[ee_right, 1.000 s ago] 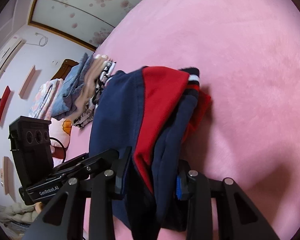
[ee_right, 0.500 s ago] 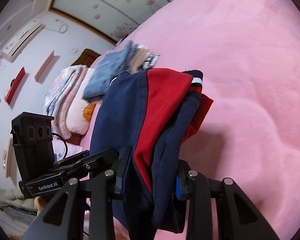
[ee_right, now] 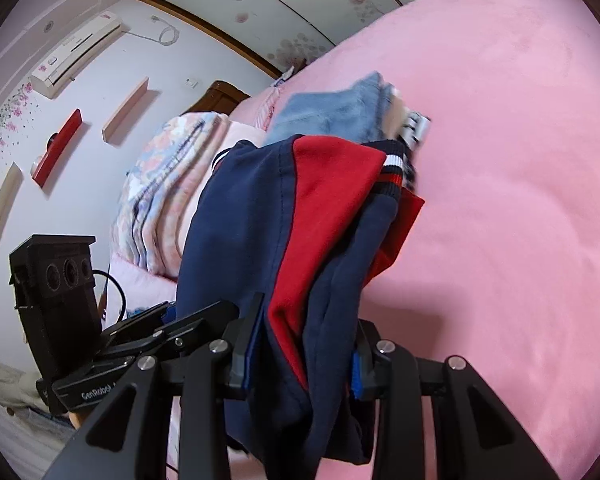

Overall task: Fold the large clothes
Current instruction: 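Carry the bundle onto the jeans stack and open both grippers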

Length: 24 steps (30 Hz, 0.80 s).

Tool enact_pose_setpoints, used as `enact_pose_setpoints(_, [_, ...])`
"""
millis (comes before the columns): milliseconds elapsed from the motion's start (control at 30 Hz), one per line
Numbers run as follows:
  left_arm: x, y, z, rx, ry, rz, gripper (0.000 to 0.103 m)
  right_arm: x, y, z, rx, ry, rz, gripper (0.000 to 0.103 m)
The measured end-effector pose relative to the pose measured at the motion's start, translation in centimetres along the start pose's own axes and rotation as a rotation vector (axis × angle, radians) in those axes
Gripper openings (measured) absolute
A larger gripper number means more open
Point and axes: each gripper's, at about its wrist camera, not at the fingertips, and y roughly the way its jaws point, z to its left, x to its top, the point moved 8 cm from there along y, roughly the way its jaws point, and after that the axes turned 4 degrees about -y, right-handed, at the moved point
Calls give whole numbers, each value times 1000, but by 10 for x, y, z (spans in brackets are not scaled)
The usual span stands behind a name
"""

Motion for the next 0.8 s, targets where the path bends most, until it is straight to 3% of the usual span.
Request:
enact_pose_setpoints(200, [96, 27, 47, 82, 50, -30, 46, 93, 62, 14, -10, -22, -72, 34])
enact_pose_setpoints(267, [132, 46, 65, 115, 60, -42, 46, 117, 81, 8, -12, -12, -86, 34])
enact_pose_setpoints(467, [201, 109, 112, 198, 15, -65, 47, 190, 156, -18, -3, 52, -121, 34])
enact_pose_setpoints(700, [207, 180, 163, 284, -76, -54, 51, 211, 232, -65, -43, 155, -112, 36])
enact_pose_setpoints(767, [202, 191, 172, 305, -78, -72, 57, 204, 247, -73, -55, 177, -67, 38])
enact_pose_setpoints(800, [199, 190, 176, 311, -82, -88, 68, 201, 251, -74, -69, 166, -59, 38])
